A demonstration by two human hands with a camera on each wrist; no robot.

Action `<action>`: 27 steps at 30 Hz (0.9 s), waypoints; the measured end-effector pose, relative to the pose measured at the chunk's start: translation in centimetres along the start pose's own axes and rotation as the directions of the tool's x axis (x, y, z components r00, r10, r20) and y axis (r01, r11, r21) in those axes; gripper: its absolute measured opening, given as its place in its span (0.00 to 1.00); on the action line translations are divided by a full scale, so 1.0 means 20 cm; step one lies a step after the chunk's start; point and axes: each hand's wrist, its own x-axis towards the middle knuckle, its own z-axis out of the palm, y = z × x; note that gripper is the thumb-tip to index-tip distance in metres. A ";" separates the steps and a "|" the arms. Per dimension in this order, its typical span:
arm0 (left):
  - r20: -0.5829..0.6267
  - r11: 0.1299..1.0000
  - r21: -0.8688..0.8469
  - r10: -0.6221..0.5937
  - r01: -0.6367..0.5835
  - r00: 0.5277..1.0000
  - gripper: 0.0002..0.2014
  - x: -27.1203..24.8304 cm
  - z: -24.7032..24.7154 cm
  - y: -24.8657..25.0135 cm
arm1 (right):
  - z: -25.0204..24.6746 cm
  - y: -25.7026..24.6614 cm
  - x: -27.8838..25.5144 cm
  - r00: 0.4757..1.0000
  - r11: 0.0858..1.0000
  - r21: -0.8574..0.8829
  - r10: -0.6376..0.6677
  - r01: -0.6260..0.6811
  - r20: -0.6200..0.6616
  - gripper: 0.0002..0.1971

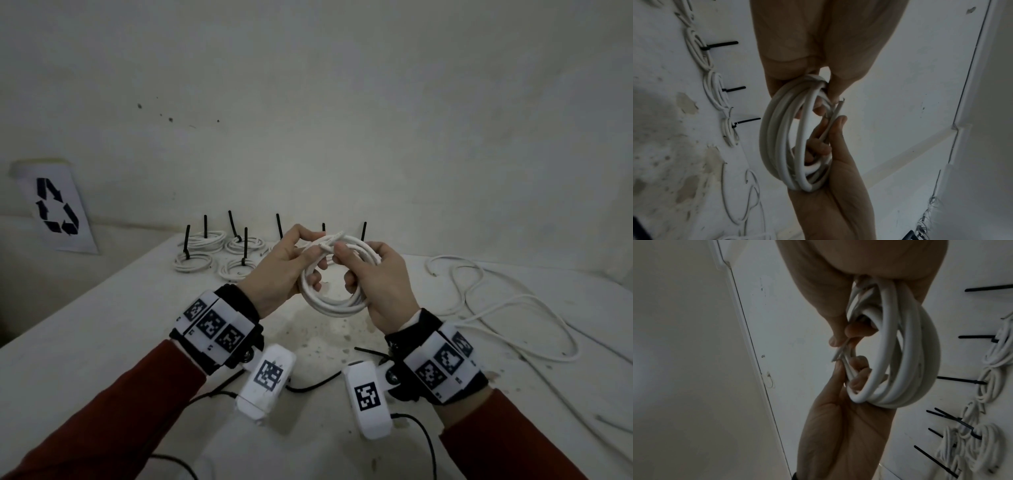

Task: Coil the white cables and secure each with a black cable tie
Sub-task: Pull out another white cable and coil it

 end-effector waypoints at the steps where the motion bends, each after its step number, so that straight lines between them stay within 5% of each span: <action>1: -0.005 1.000 0.018 0.017 -0.017 1.000 0.03 -0.01 0.00 0.00 | 0.01 0.00 0.00 1.000 1.000 -0.009 0.003 -0.003 -0.004 0.22; 19: -0.190 0.901 0.412 0.229 -0.134 0.955 0.04 -0.10 -0.01 -0.14 | 0.10 0.11 -0.02 0.997 0.983 -0.173 0.069 -0.063 0.032 0.17; 27: -0.206 0.881 0.450 0.261 -0.146 0.943 0.01 -0.14 -0.04 -0.18 | 0.14 0.16 -0.05 0.993 0.980 -0.162 0.119 -0.114 0.025 0.15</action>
